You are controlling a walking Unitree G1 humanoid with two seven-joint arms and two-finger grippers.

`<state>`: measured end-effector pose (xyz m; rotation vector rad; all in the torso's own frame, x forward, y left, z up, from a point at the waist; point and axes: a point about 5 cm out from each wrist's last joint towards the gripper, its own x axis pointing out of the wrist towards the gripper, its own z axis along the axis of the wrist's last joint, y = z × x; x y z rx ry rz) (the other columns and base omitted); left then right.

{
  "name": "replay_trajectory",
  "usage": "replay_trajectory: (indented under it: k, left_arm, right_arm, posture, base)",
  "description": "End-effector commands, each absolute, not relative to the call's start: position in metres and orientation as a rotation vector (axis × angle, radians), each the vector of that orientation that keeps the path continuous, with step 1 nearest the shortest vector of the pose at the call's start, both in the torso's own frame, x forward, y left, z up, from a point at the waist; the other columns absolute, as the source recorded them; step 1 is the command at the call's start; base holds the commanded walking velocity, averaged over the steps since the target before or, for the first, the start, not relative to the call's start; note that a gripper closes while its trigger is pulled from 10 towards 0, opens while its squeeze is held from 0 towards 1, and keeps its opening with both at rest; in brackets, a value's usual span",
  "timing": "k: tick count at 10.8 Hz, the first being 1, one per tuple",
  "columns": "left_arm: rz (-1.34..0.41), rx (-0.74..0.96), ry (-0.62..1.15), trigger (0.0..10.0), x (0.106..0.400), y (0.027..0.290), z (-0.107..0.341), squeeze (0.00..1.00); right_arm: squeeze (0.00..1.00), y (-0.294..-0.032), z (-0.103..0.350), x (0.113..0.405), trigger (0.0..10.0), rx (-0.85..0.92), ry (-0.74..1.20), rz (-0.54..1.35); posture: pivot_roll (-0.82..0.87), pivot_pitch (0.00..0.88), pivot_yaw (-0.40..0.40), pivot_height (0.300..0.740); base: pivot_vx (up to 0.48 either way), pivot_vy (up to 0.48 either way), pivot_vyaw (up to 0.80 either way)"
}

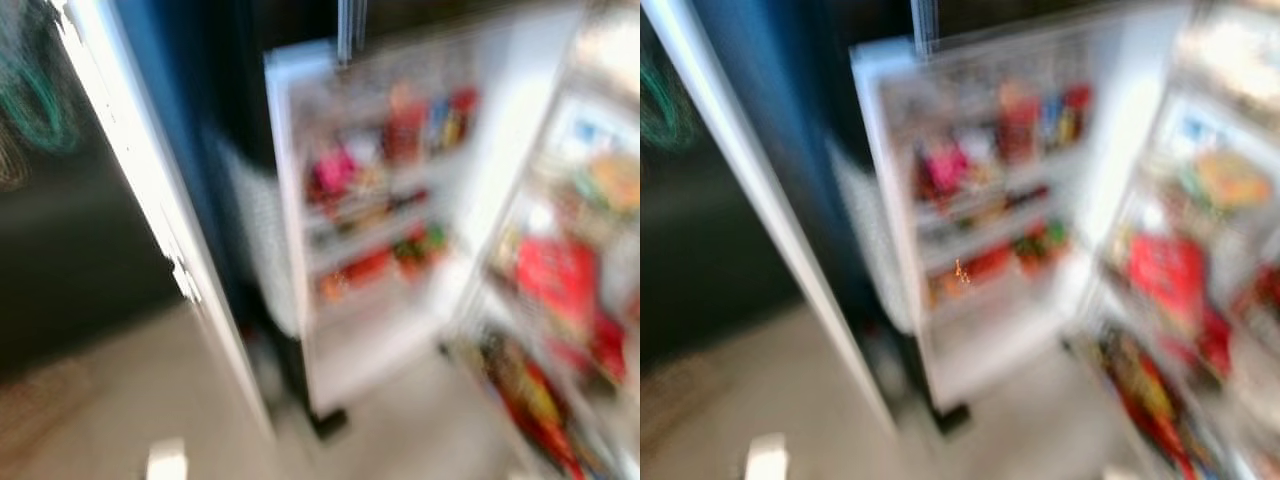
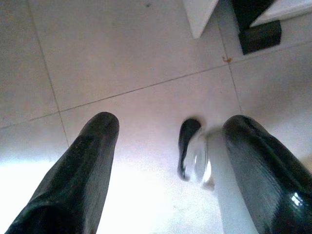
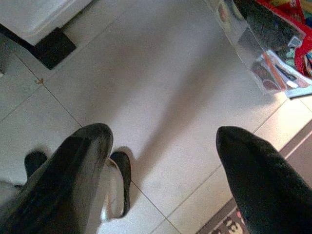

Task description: Restocking fridge

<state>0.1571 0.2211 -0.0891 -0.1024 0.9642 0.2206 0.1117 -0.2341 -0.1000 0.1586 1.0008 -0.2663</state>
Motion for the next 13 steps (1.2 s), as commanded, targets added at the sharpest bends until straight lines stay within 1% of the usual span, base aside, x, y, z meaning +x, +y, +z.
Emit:
replay_trajectory:
  k: [1,3,5,6,7,8,9,10,11,13]
  left_arm:
    - [0.212,-0.074,0.943,10.0,0.165,0.224,-0.085,0.0]
    - [0.212,-0.074,0.945,10.0,0.165,0.224,-0.085,0.0]
    - [0.208,-0.068,0.952,10.0,0.165,0.224,-0.085,0.0]
    - [0.205,-0.068,0.953,10.0,0.165,0.223,-0.086,0.0]
    - [0.202,-0.066,0.954,10.0,0.165,0.223,-0.086,0.0]
    - [0.197,-0.062,0.954,10.0,0.165,0.223,-0.086,0.0]
    - [0.195,-0.06,0.953,10.0,0.165,0.223,-0.085,0.0]
    - [0.189,-0.057,0.953,10.0,0.165,0.223,-0.085,0.0]
    - [0.182,-0.052,0.956,10.0,0.164,0.224,-0.086,0.0]
    - [0.179,-0.048,0.958,10.0,0.163,0.224,-0.086,0.0]
  right_arm:
    - [0.0,-0.229,-0.103,0.105,10.0,0.185,1.019,-0.287]
    - [0.0,-0.231,-0.103,0.105,10.0,0.182,1.011,-0.306]
    - [0.0,-0.235,-0.102,0.104,10.0,0.162,0.992,-0.383]
    - [0.0,-0.241,-0.101,0.099,10.0,0.162,0.969,-0.565]
    - [0.0,-0.272,-0.083,0.126,10.0,0.113,0.871,-0.653]
    - [0.0,-0.303,-0.066,0.139,10.0,0.074,0.789,-0.709]
    - [0.0,-0.314,-0.061,0.136,10.0,0.06,0.77,-0.763]
    - [0.0,-0.331,-0.054,0.13,10.0,0.046,0.744,-0.863]
    - [0.0,-0.346,-0.044,0.128,10.0,-0.039,0.717,-0.933]
    - [0.0,-0.361,-0.037,0.118,10.0,-0.057,0.697,-1.054]
  posture:
    - [-0.15,0.0,0.014,0.74]
    - [-0.15,0.0,0.015,0.74]
    - [-0.16,0.0,0.019,0.74]
    - [-0.17,0.0,0.024,0.74]
    - [-0.17,0.0,0.027,0.74]
    - [-0.18,0.0,0.034,0.74]
    - [-0.19,0.0,0.041,0.74]
    - [-0.19,0.0,0.05,0.74]
    - [-0.2,0.0,0.055,0.74]
    - [-0.2,0.0,0.056,0.74]
  base:
    - [0.0,0.0,0.0]
    - [0.0,0.0,0.0]
    - [0.0,0.0,0.0]
    - [0.0,0.0,0.0]
    - [0.0,0.0,0.0]
    - [0.0,0.0,0.0]
    - [0.0,0.0,0.0]
    - [0.0,0.0,0.0]
    - [0.0,0.0,0.0]
    - [0.0,0.0,0.0]
